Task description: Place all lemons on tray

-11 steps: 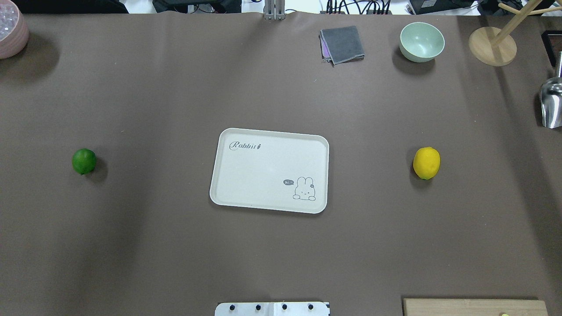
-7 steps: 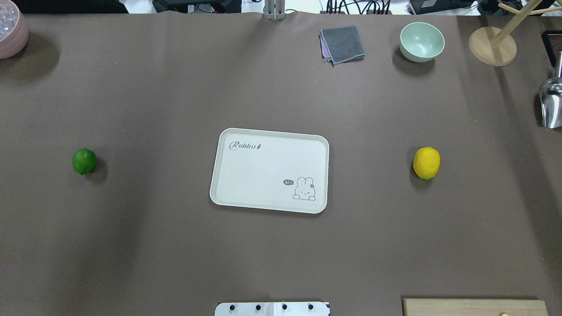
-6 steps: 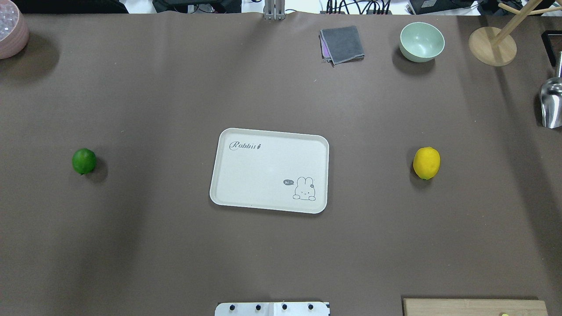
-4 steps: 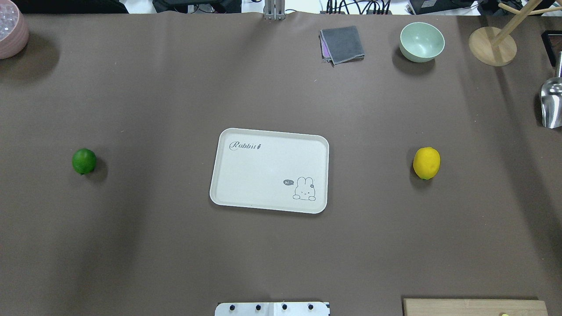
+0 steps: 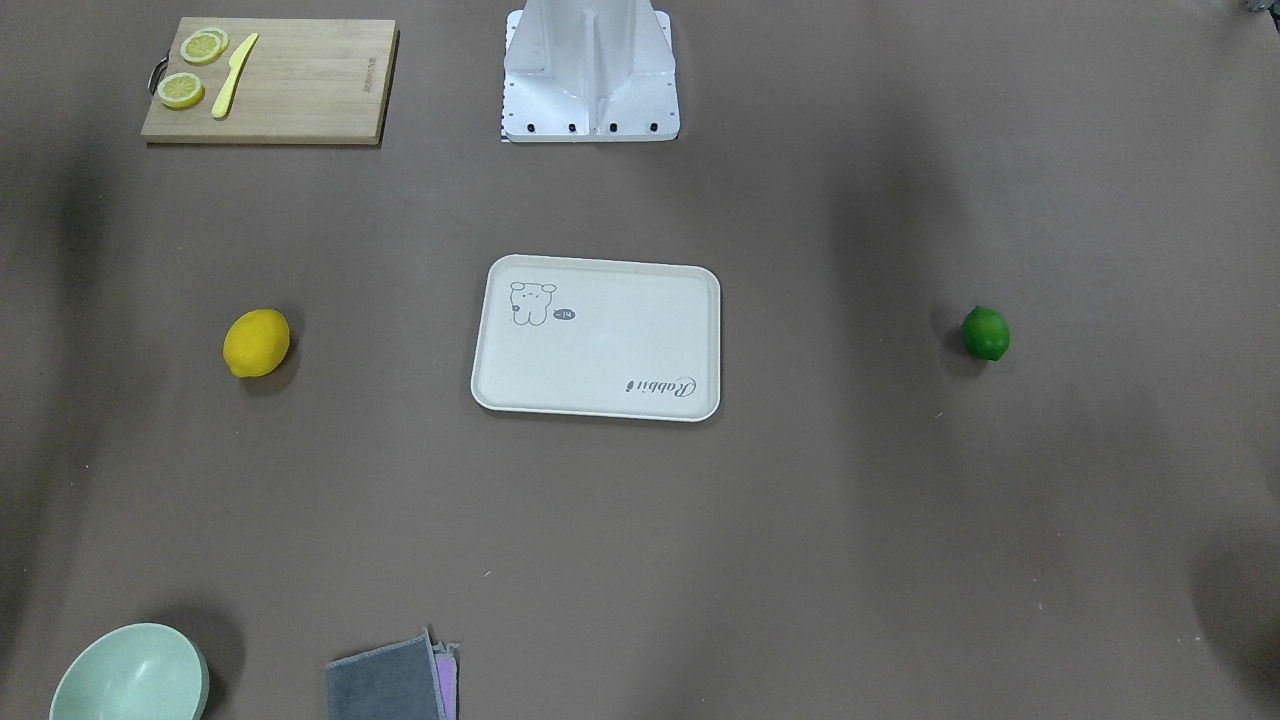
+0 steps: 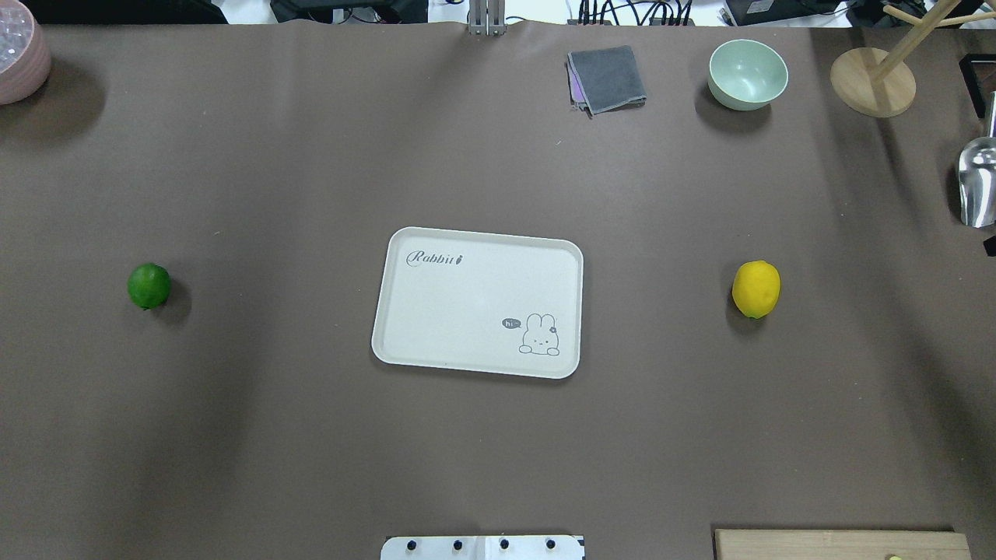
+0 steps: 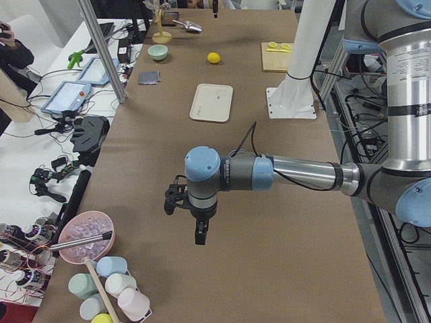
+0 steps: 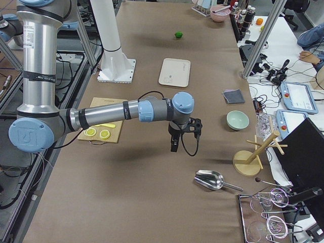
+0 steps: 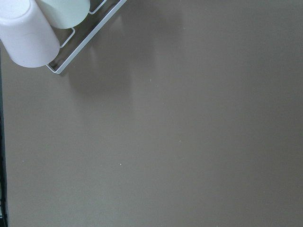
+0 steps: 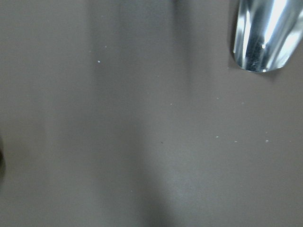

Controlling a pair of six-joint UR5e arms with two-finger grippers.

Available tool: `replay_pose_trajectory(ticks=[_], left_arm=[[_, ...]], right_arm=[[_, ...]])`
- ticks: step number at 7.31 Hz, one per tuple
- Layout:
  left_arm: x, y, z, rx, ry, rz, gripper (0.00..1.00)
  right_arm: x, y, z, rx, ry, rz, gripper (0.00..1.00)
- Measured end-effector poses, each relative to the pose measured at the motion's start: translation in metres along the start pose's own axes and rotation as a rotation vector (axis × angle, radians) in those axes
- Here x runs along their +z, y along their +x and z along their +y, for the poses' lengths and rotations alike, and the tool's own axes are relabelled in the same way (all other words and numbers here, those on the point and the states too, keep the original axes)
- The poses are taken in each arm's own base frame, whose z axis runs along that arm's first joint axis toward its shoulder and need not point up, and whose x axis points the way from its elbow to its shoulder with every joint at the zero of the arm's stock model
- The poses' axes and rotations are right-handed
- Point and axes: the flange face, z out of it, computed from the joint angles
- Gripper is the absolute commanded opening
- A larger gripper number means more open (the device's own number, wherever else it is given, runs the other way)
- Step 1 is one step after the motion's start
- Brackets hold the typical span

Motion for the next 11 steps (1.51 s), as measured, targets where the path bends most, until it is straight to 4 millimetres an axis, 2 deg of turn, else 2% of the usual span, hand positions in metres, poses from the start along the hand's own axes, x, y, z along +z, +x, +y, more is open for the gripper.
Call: replay_pose_trajectory(ticks=[2,3,4,5,6,7,9,11], left_arm=[[0.000,0.000,0.000,0.000,0.000,0.000,0.98],[0.000,0.000,0.000,0.000,0.001,0.000,0.98],[0.000,0.000,0.000,-0.001,0.000,0.000,0.98],[0.000,0.000,0.001,-0.001,0.000,0.000,0.98],[0.000,-0.001,0.001,-0.001,-0.001,0.000,0.98],[0.001,-0.001,0.001,-0.001,-0.001,0.000,0.98],[0.005,-0.004,0.003,0.002,0.004,0.001,0.98],[0.005,0.004,-0.002,-0.027,0.007,0.004,0.98]], right_arm=[[0.019,-0.067,-0.025,-0.037,-0.020,-0.017,0.99],[0.032,-0.113,-0.034,-0.034,-0.037,-0.026,0.99],[0.045,-0.158,-0.037,-0.028,-0.054,-0.027,0.99],[0.059,-0.193,-0.037,-0.034,-0.067,-0.022,0.99],[0.071,-0.214,-0.038,-0.043,-0.081,-0.015,0.99],[0.084,-0.226,-0.037,-0.052,-0.098,-0.010,0.99],[0.111,-0.242,-0.034,-0.089,-0.126,-0.015,0.99],[0.132,-0.248,-0.028,-0.116,-0.148,-0.017,0.99]])
